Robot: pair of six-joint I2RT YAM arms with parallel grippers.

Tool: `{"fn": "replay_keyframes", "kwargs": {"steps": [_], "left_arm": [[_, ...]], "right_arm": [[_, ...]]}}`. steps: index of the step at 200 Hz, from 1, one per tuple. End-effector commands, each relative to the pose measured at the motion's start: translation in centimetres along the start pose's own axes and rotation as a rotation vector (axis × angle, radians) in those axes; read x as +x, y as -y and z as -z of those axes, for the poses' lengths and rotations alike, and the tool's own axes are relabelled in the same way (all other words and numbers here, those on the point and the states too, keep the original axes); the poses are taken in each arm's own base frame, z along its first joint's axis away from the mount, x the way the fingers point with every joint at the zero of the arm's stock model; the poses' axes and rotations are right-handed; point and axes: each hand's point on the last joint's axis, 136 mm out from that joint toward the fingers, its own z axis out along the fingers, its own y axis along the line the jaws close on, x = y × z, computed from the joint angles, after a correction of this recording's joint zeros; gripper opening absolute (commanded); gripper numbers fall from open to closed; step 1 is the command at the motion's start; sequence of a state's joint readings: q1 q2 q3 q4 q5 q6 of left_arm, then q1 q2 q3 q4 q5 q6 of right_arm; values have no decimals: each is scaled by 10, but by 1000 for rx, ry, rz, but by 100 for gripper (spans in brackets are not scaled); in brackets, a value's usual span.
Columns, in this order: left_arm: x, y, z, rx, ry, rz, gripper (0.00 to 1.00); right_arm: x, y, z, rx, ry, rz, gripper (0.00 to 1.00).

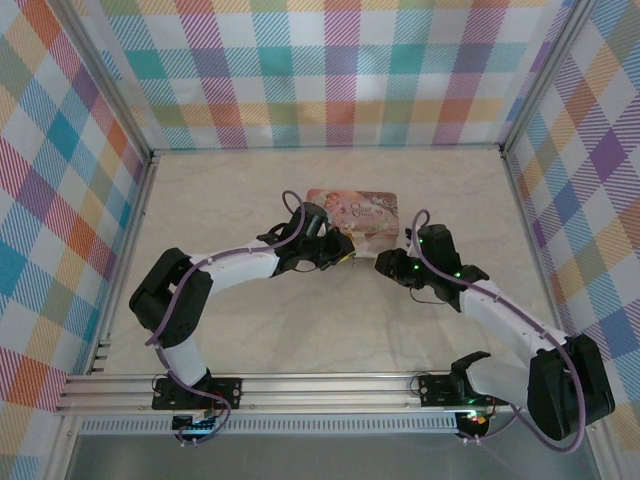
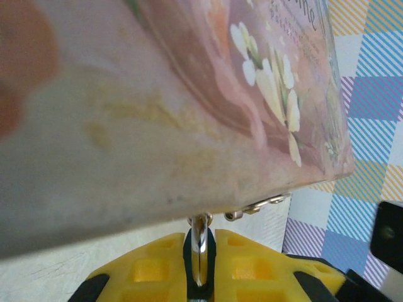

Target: Unlock a padlock with a key

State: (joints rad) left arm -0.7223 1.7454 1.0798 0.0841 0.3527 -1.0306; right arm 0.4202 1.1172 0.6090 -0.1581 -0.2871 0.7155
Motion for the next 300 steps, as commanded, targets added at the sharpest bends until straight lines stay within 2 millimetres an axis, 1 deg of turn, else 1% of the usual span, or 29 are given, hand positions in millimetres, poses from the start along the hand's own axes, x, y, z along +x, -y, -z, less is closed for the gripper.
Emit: {"fn": "replay_keyframes", "kwargs": {"steps": [1,33,60,97,133,181,203,229,277,300], "left_arm": [[-1,39,10,88,10,-43,4],[-1,40,9,89,8,-40,4],[0,39,9,88,3,-36,4],[1,41,10,92,-2,-37,4],[3,43,10,98,-12,-40,4],[3,44,11,102,-14,-39,4],[3,44,11,102,-14,-40,4],[3,44,12,102,-13,-38,4],[3,43,11,101,-15,-37,4],[3,44,11,102,-17,-37,4]], "right_arm": [[3,-7,3,24,-11,229,36],[3,-27,-5,3,11,364,42],[0,-36,-14,30,18,472,44],[-5,-35,-25,68,20,546,45],[-6,-36,-34,90,5,583,43],[-5,-45,-45,88,-9,637,41],[-7,-44,-49,107,-10,652,40],[-8,-45,-51,115,-14,665,38],[-12,-47,-50,131,0,692,36],[-12,-48,-50,134,-4,702,33]]}}
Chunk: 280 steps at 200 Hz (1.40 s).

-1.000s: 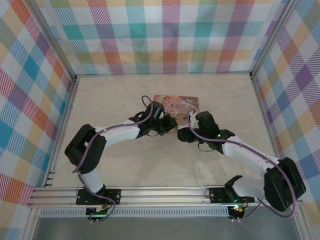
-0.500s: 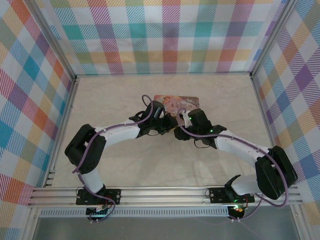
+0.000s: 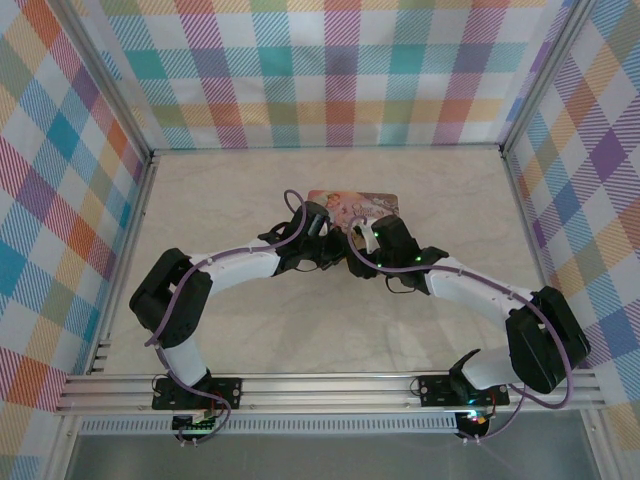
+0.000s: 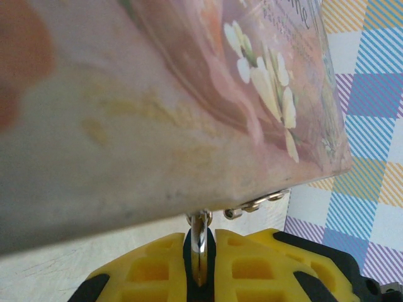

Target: Unlock a padlock with a key

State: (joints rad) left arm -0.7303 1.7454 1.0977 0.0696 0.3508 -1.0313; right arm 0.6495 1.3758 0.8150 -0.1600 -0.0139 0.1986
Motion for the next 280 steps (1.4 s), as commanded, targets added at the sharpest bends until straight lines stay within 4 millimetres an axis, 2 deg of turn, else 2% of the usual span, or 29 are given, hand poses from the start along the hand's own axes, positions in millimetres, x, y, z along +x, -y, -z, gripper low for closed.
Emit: {"fn": "replay_keyframes", "kwargs": {"steps": [1,24,46,80,101,138,189,230,280], "left_arm": [[2,37,11,98,-14,-32,4],[2,36,11,97,-12,-30,4],[2,37,12,97,-11,-32,4],[2,35,12,94,-10,-36,4],[2,29,11,74,-3,-38,8],[5,5,2,36,1,-14,17],[7,-26,-8,-23,11,-5,21],[5,-45,-4,-83,29,-6,37],[3,-60,10,-125,62,-2,40]], "right_arm": [[-16,-6,3,2,31,43,33],[-15,-7,1,1,24,54,24],[-11,-8,-1,-7,12,64,0],[-4,-8,-3,-16,3,59,0],[2,-6,-7,-13,-14,56,0],[20,-3,-18,-18,-54,36,0],[44,-2,-38,-41,-116,-14,0],[55,-4,-47,-55,-143,-24,0],[57,-4,-47,-57,-143,-14,0]]}}
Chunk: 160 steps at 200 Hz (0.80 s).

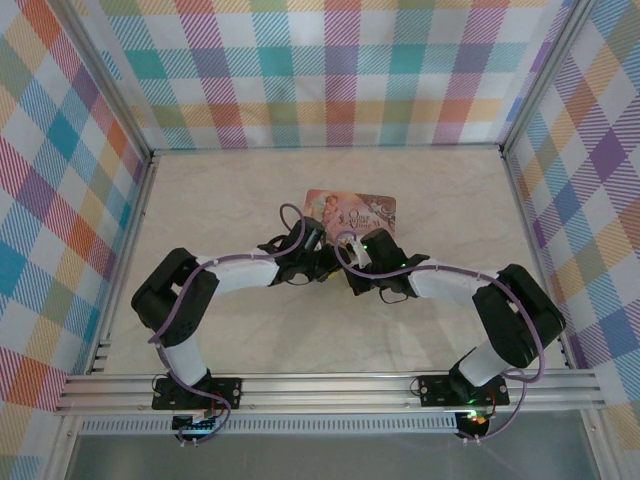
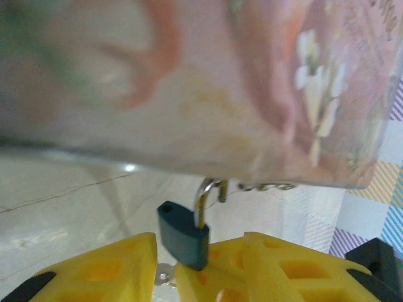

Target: Unlock a padlock with a key

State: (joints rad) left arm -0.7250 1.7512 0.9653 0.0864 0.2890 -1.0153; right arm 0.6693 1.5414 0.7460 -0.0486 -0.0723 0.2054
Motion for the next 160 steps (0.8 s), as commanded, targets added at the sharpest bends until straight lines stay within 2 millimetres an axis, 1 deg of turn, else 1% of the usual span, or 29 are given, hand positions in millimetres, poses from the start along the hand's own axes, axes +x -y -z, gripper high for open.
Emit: {"fn": "replay_keyframes", "kwargs": {"steps": [1,21,37,74,99,160], "left_arm": [[-9,0,15,5,51,-24,40],[-12,-3,23,-9,70,-30,41],[-14,-7,28,-29,79,-41,44],[-25,-15,40,-45,117,-41,43],[-31,-22,45,-65,128,-39,41],[-47,-41,55,-113,164,-36,31]], "right_arm": [[5,-4,-2,-16,-7,-4,0],[4,-4,0,-14,-4,1,0],[5,-3,0,-11,-4,5,0],[6,-4,2,-14,0,10,0],[4,-6,3,-16,8,14,0],[-2,-12,-1,-22,2,61,0]]}}
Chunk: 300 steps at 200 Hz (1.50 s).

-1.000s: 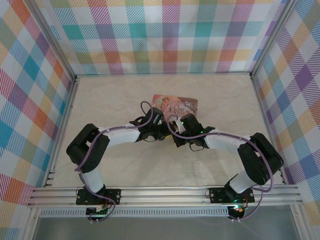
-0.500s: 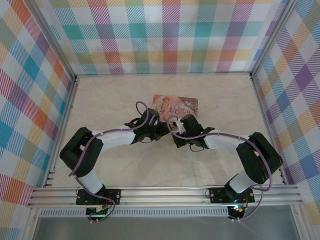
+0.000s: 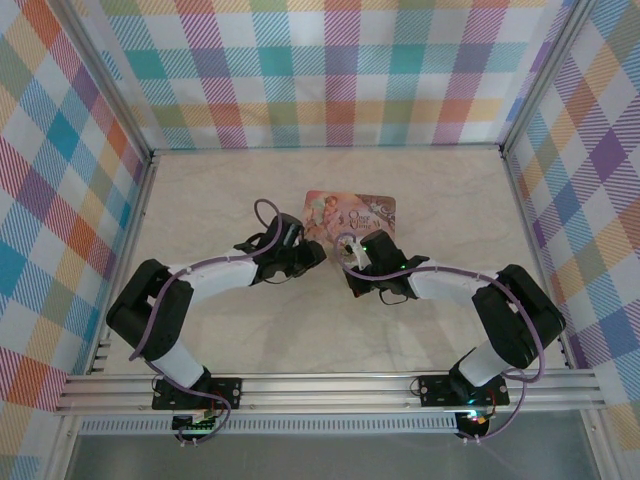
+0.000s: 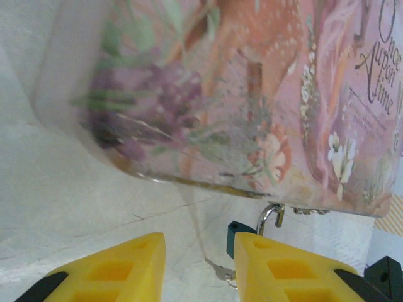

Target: Unlock a padlock with a key

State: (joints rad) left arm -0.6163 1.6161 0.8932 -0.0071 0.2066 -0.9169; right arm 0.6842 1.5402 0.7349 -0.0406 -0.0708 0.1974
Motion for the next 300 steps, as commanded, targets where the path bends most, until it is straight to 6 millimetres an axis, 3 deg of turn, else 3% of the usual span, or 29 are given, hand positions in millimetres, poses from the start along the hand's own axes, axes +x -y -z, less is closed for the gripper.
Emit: {"fn": "replay_keyframes", "kwargs": {"steps": [1,43,138,264,300], "left_arm": [[-9,-9,10,-31,29,-21,31],[-23,-18,11,-61,56,-23,23],[-61,-33,15,-120,136,-18,23],[-58,-35,16,-119,123,-13,27],[-50,-30,15,-78,82,1,28]], "right_arm": [[-7,-8,0,-15,7,42,0],[-12,-18,-1,-29,10,81,0],[-11,-18,-6,10,-28,157,0],[-16,-19,1,83,-43,360,0],[-16,-18,3,108,-41,412,0]]}}
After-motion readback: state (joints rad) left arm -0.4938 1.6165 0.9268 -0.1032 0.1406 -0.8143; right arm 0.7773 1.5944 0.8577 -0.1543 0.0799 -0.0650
